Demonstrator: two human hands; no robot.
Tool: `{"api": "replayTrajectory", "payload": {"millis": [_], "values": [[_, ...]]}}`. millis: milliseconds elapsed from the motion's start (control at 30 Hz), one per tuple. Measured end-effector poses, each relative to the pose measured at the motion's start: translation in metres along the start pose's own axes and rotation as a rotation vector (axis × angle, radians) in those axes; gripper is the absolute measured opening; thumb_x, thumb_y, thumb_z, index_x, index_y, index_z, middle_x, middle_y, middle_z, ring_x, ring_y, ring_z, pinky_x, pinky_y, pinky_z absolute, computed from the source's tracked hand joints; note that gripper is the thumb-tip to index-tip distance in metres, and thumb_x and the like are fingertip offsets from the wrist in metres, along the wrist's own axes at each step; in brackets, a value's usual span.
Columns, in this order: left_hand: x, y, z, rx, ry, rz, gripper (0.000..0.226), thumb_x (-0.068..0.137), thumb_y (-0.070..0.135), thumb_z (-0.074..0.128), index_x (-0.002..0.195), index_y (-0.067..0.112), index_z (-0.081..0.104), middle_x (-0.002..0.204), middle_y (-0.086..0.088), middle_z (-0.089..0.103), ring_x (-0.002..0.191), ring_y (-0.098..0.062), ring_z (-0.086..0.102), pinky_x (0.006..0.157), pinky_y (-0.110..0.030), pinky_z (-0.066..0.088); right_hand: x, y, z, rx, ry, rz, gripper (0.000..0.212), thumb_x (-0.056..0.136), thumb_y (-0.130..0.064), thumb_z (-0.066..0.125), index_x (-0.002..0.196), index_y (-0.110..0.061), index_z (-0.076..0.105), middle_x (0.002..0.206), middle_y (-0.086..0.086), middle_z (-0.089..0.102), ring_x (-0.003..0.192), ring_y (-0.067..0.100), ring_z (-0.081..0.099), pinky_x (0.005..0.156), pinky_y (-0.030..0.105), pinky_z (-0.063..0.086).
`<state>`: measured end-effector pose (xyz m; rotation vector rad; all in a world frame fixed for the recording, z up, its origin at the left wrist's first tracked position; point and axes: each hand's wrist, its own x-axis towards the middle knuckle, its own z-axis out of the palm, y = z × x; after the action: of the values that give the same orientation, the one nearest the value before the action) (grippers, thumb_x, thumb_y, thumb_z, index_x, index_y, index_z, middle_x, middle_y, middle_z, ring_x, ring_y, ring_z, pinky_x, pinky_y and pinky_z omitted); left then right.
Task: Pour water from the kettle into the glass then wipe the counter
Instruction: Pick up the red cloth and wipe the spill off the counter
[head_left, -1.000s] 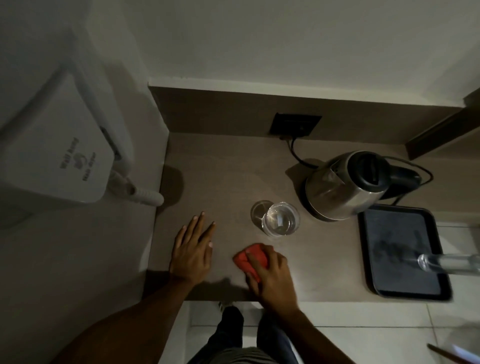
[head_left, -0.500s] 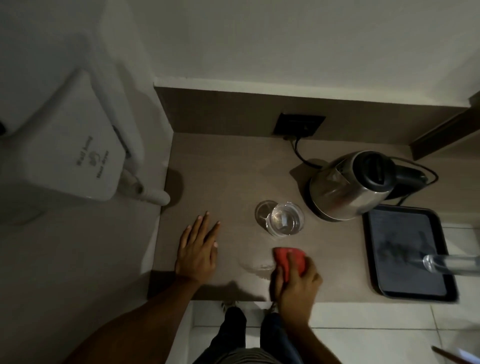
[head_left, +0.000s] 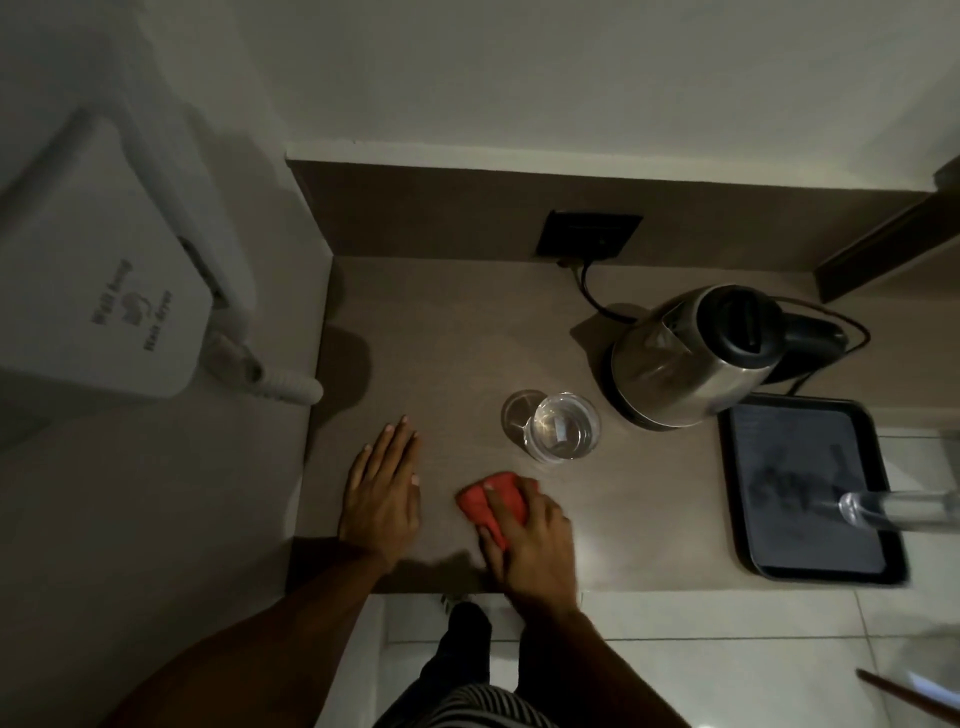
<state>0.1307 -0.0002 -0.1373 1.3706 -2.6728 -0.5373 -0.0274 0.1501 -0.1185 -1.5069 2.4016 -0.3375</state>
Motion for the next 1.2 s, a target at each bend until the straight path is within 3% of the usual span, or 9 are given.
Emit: {"api": "replayTrajectory", "payload": {"millis": [100, 233, 400, 467, 633, 767, 833, 1033, 1200], "values": [[0.001, -0.002, 0.001, -0.003, -0.009, 0.003, 0.054, 0.099, 0.029, 0.029, 0.151, 0.015, 0.037, 0.162, -0.002, 0.030, 0.149, -0.021, 0.027, 0.120, -0.041, 0.022, -0.017, 0.065, -0.022, -0.071, 0.072, 0.110, 0.050, 0.086, -0.051, 0.052, 0.132, -0.032, 0.052, 0.133, 0.018, 0.052, 0.101, 0.037, 0.055, 0.084, 0.042, 0.040], [0.000, -0.002, -0.001, -0.007, -0.020, -0.002, 0.054, 0.099, 0.029, 0.030, 0.151, 0.016, 0.036, 0.162, -0.002, 0.030, 0.150, -0.020, 0.026, 0.120, -0.040, 0.020, 0.006, 0.119, -0.055, -0.114, 0.171, 0.343, 0.052, 0.089, -0.052, 0.043, 0.131, -0.022, 0.053, 0.135, 0.020, 0.048, 0.107, 0.042, 0.050, 0.088, 0.050, 0.040], [0.002, 0.001, -0.002, 0.014, -0.024, -0.002, 0.055, 0.097, 0.028, 0.032, 0.150, 0.015, 0.037, 0.162, -0.003, 0.031, 0.149, -0.022, 0.027, 0.120, -0.040, 0.019, 0.012, 0.093, -0.045, 0.021, 0.316, 0.517, 0.053, 0.089, -0.042, 0.049, 0.133, -0.013, 0.055, 0.135, 0.029, 0.045, 0.109, 0.049, 0.045, 0.091, 0.054, 0.042], [0.003, 0.004, -0.004, 0.042, -0.034, 0.000, 0.057, 0.096, 0.029, 0.032, 0.151, 0.014, 0.037, 0.162, -0.005, 0.031, 0.149, -0.023, 0.028, 0.120, -0.041, 0.018, -0.002, 0.054, -0.031, 0.075, 0.304, 0.500, 0.052, 0.088, -0.040, 0.049, 0.131, -0.011, 0.057, 0.132, 0.032, 0.047, 0.106, 0.048, 0.048, 0.088, 0.053, 0.044], [0.001, 0.007, -0.007, 0.067, -0.051, -0.006, 0.059, 0.094, 0.028, 0.031, 0.151, 0.013, 0.037, 0.162, -0.006, 0.029, 0.149, -0.024, 0.027, 0.120, -0.042, 0.018, -0.010, -0.049, 0.002, 0.108, -0.013, 0.277, 0.061, 0.089, -0.048, 0.050, 0.140, -0.015, 0.048, 0.134, 0.034, 0.052, 0.110, 0.054, 0.057, 0.085, 0.061, 0.053], [0.003, 0.008, -0.008, 0.072, -0.059, -0.012, 0.064, 0.089, 0.034, 0.032, 0.149, 0.012, 0.040, 0.160, -0.007, 0.032, 0.148, -0.026, 0.031, 0.118, -0.042, 0.018, 0.031, -0.086, 0.005, 0.147, -0.109, 0.182, 0.073, 0.093, -0.067, 0.013, 0.151, -0.026, 0.027, 0.156, 0.021, 0.030, 0.138, 0.044, 0.035, 0.107, 0.057, 0.037], [0.002, 0.007, -0.007, 0.046, -0.043, -0.024, 0.064, 0.089, 0.033, 0.032, 0.149, 0.012, 0.039, 0.160, -0.005, 0.032, 0.148, -0.024, 0.030, 0.119, -0.044, 0.021, 0.041, -0.085, 0.006, 0.134, -0.105, 0.152, 0.069, 0.094, -0.065, 0.020, 0.152, -0.027, 0.027, 0.158, 0.018, 0.029, 0.140, 0.040, 0.032, 0.110, 0.052, 0.033], [0.000, 0.003, -0.004, -0.012, -0.013, -0.006, 0.056, 0.097, 0.029, 0.031, 0.150, 0.015, 0.038, 0.161, -0.003, 0.032, 0.149, -0.022, 0.029, 0.119, -0.042, 0.024, 0.008, -0.023, -0.003, 0.070, -0.083, 0.200, 0.060, 0.089, -0.051, 0.049, 0.144, -0.027, 0.038, 0.143, 0.020, 0.046, 0.118, 0.042, 0.054, 0.093, 0.053, 0.047], [0.001, 0.000, -0.004, 0.002, -0.022, 0.002, 0.056, 0.098, 0.031, 0.031, 0.151, 0.016, 0.035, 0.162, -0.002, 0.030, 0.149, -0.021, 0.026, 0.120, -0.040, 0.018, 0.005, 0.060, -0.039, -0.004, 0.075, 0.369, 0.058, 0.090, -0.050, 0.046, 0.142, -0.024, 0.040, 0.141, 0.017, 0.042, 0.116, 0.040, 0.046, 0.096, 0.052, 0.041]]}}
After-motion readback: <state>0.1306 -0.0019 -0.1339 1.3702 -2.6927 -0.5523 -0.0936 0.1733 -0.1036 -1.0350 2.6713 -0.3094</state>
